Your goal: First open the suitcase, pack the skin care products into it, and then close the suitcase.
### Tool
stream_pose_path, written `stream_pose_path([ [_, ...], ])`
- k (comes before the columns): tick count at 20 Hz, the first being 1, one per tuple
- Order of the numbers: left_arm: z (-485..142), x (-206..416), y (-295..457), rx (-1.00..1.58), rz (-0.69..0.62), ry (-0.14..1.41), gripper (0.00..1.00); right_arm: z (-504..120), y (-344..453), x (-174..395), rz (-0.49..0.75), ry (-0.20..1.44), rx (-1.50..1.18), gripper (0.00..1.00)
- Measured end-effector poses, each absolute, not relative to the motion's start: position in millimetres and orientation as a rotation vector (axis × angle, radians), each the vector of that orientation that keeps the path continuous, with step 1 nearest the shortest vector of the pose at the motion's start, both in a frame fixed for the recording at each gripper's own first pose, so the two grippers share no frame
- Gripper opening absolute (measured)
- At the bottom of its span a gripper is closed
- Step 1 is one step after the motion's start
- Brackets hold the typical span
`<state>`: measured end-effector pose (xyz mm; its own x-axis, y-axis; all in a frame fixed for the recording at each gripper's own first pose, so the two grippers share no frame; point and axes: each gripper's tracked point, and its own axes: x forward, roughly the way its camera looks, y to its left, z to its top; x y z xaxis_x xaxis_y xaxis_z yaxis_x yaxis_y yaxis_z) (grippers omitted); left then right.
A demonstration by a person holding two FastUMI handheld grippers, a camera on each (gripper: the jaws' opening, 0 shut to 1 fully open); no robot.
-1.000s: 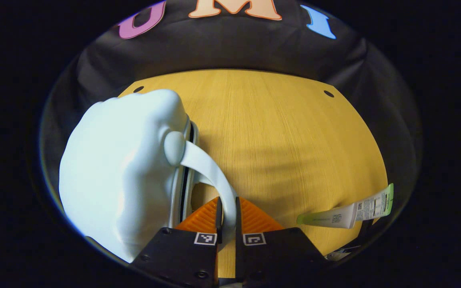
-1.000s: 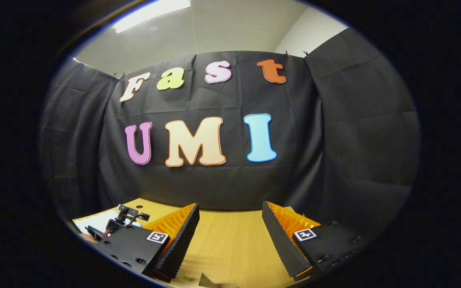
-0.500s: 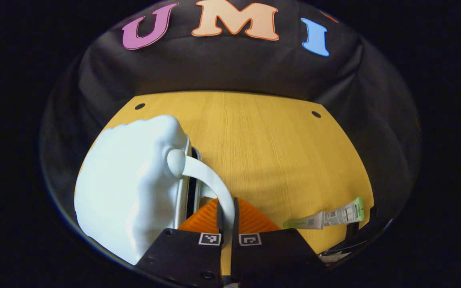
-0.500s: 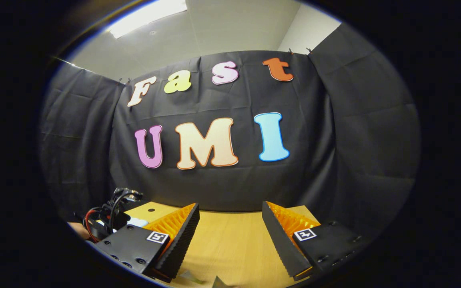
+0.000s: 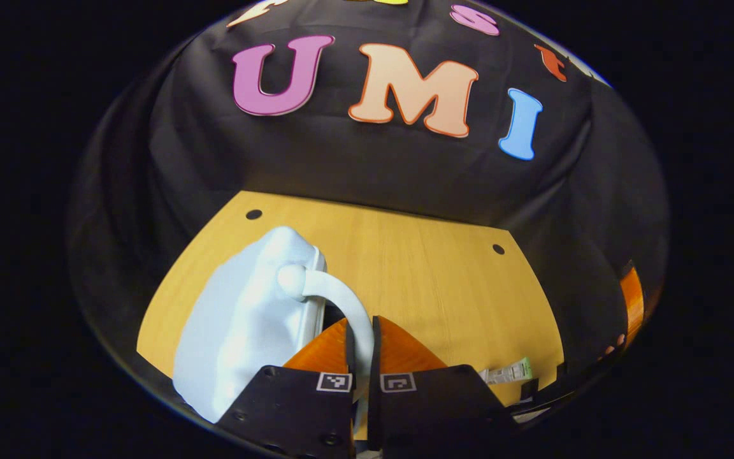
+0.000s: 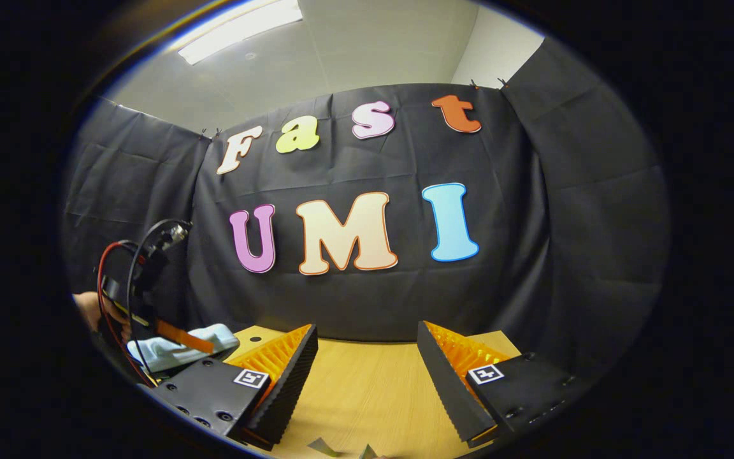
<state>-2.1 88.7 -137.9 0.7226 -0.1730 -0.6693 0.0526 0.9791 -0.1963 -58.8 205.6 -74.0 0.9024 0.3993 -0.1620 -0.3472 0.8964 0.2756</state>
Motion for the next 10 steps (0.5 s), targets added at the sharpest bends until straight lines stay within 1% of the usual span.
stream_pose_path([
  [1, -127, 1, 105, -0.164, -0.109, 0.732, 0.02, -73, 210, -61, 0.394, 0.218, 0.243, 0.97],
  [5, -103, 8, 171, -0.123, -0.038, 0.661, 0.02, -74, 229, -70, 0.412, 0.229, 0.240, 0.97],
  [8, -94, 8, 224, -0.057, 0.043, 0.615, 0.02, -73, 250, -77, 0.432, 0.239, 0.234, 0.97],
  [9, -92, 10, 242, -0.034, 0.076, 0.597, 0.03, -71, 256, -80, 0.438, 0.237, 0.228, 0.97],
  [10, -91, 9, 256, -0.018, 0.099, 0.587, 0.02, -69, 262, -81, 0.444, 0.232, 0.223, 0.97],
])
